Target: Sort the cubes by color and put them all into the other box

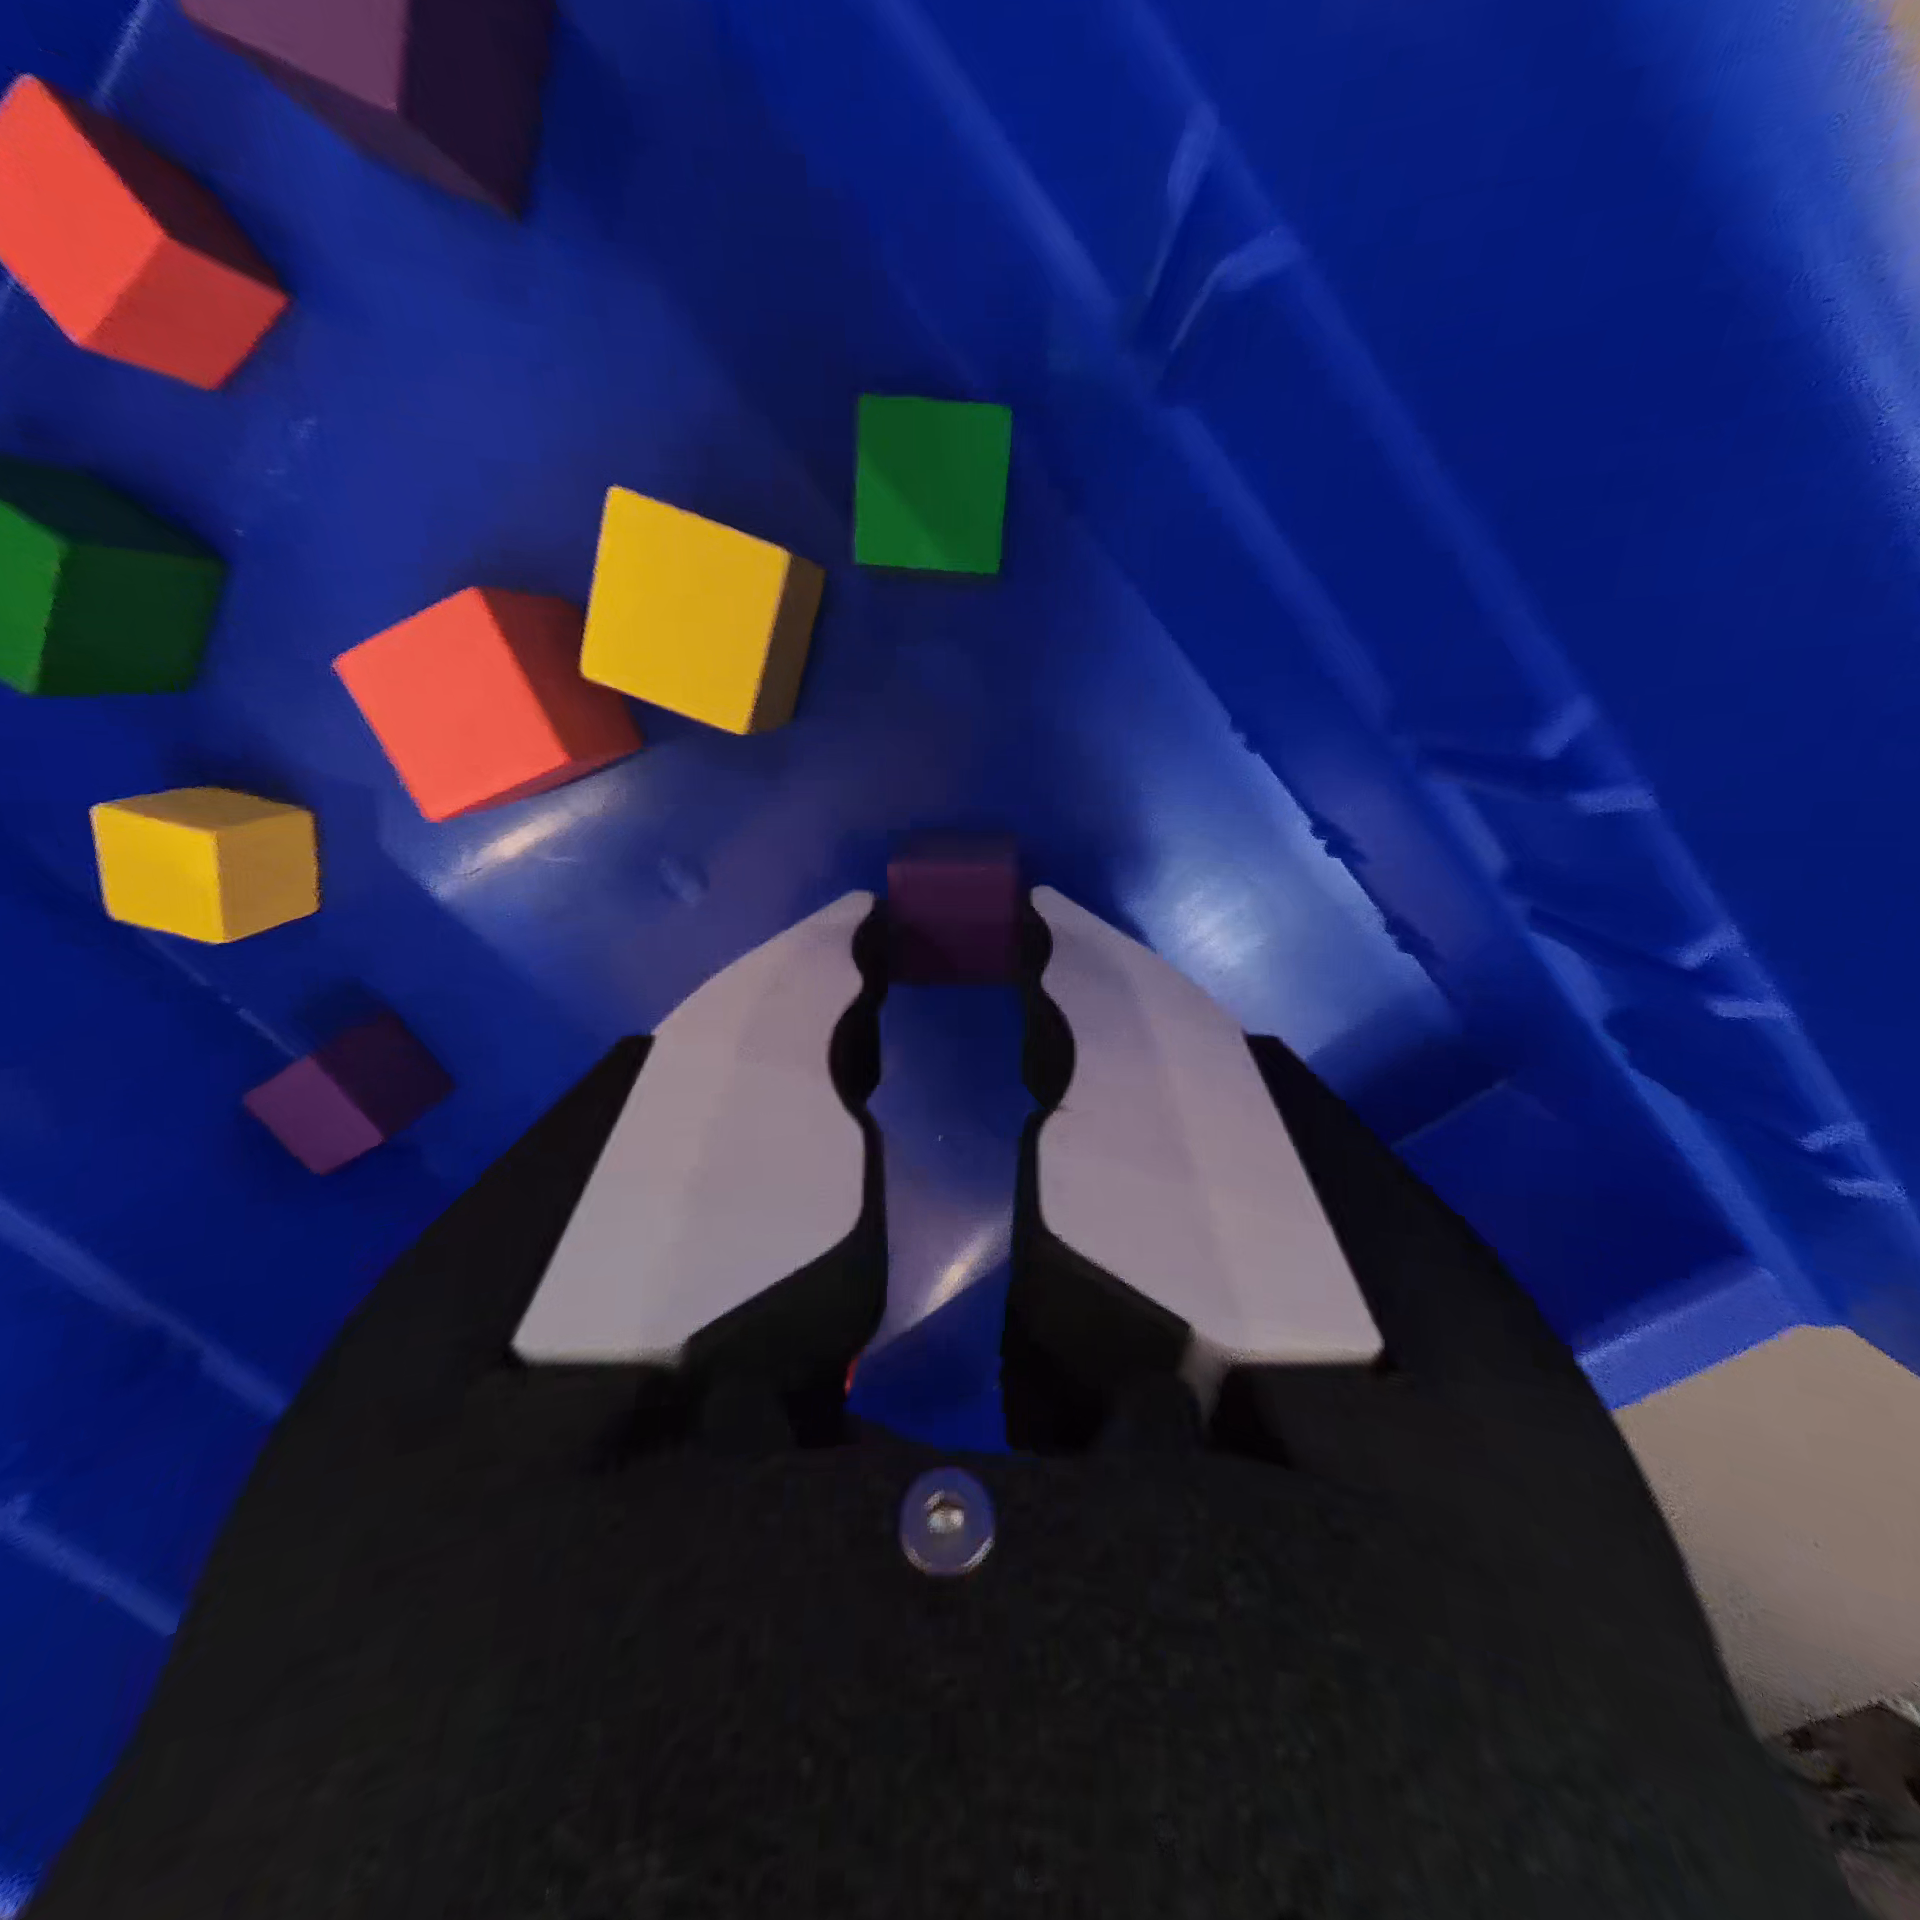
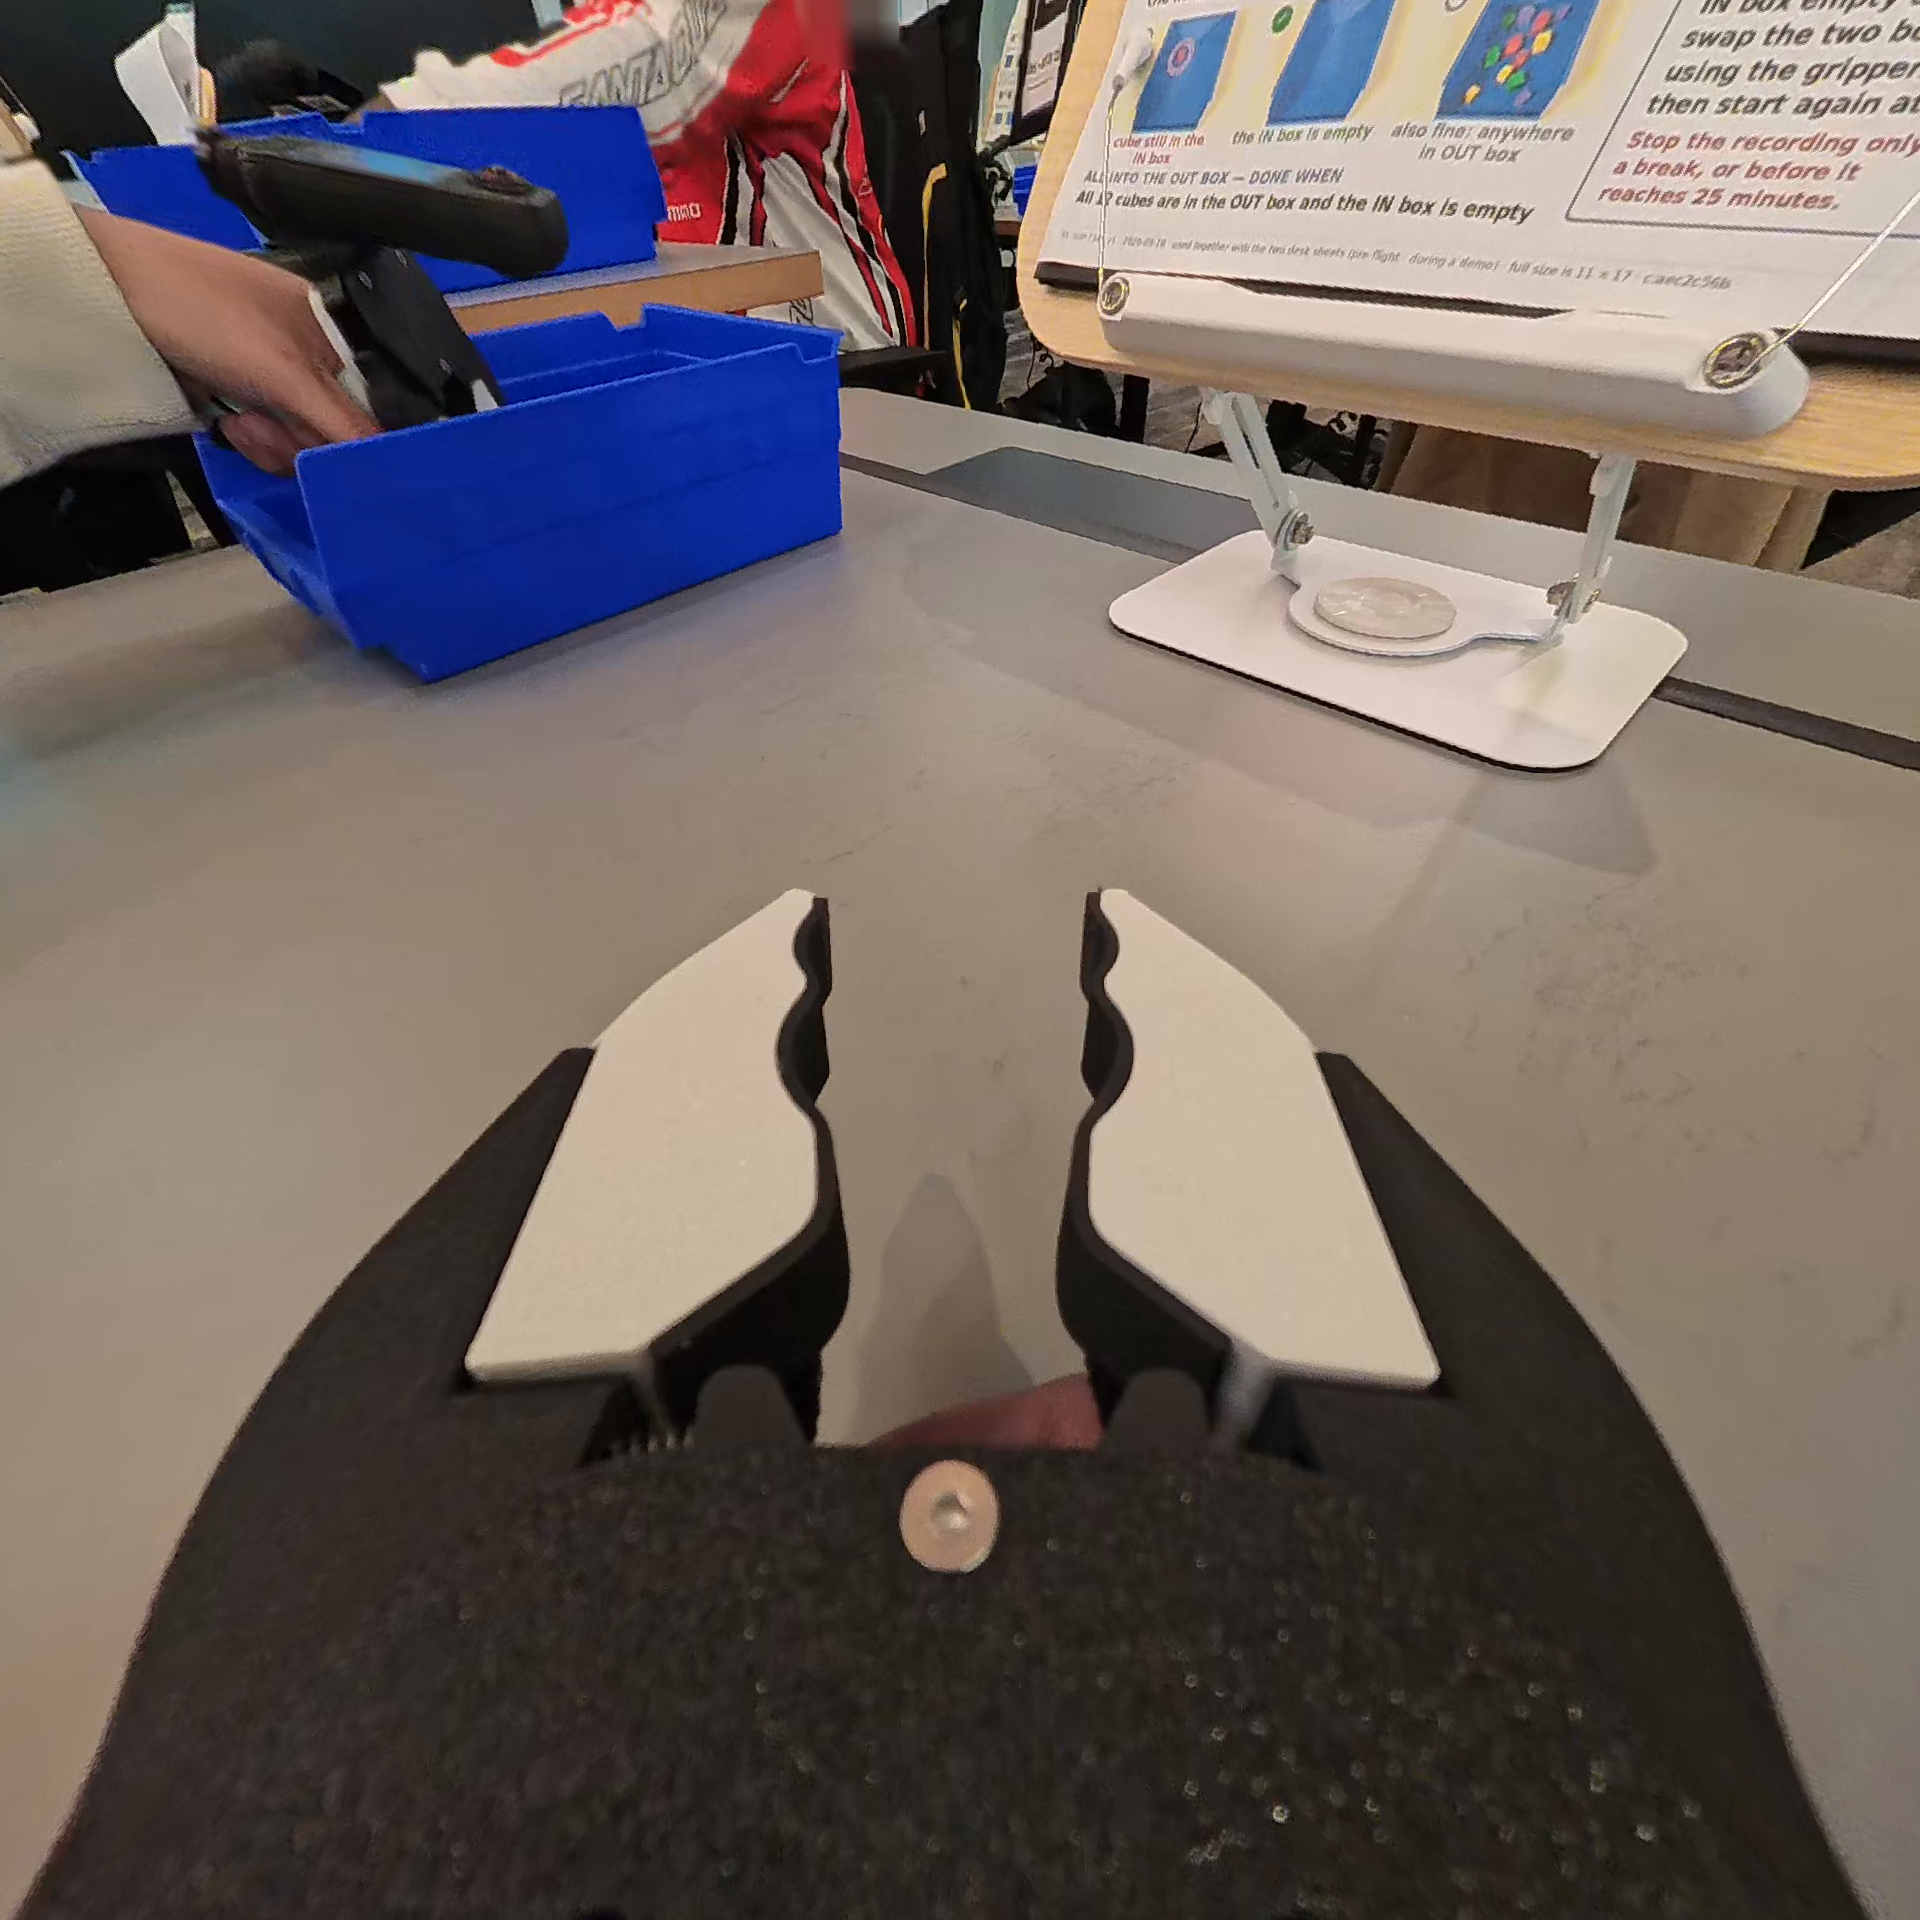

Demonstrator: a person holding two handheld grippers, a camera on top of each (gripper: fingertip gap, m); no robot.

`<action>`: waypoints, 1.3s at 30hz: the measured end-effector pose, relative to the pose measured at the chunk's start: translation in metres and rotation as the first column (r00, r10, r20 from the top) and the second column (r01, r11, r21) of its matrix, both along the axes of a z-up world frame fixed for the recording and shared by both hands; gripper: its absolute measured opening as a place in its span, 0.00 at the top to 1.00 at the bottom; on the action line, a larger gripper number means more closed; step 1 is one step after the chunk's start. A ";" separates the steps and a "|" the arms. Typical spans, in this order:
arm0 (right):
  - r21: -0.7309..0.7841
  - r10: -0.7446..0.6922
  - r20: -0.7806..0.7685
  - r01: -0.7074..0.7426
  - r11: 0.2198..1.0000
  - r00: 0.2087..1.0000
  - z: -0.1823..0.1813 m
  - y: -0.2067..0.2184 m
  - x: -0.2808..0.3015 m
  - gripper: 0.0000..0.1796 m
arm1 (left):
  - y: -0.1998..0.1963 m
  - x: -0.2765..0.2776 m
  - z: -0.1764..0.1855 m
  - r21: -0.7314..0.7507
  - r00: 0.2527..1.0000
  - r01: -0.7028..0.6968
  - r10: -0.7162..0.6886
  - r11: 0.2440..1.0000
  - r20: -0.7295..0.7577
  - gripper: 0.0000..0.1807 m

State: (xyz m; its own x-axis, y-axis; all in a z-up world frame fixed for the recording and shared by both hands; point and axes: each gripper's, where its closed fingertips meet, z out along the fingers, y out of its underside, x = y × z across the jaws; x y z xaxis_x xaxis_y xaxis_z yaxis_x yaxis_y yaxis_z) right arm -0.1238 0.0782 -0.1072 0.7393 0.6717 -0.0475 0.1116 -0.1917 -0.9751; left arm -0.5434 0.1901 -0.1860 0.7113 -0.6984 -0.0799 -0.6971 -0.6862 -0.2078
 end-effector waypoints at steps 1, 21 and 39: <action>0.002 -0.001 0.000 0.001 1.000 1.000 0.000 0.000 0.001 0.74 | 0.000 0.000 0.000 -0.006 1.000 0.004 -0.004 1.000 0.005 0.87; 0.119 0.141 0.043 -0.146 0.982 0.989 0.021 -0.016 -0.010 0.74 | -0.108 0.204 0.200 0.440 0.259 0.031 -0.432 0.898 0.864 0.88; 0.569 0.151 0.502 -0.457 0.684 0.852 0.084 -0.022 -0.066 0.82 | -0.151 0.373 0.164 0.011 -0.028 0.517 0.005 0.856 1.000 0.88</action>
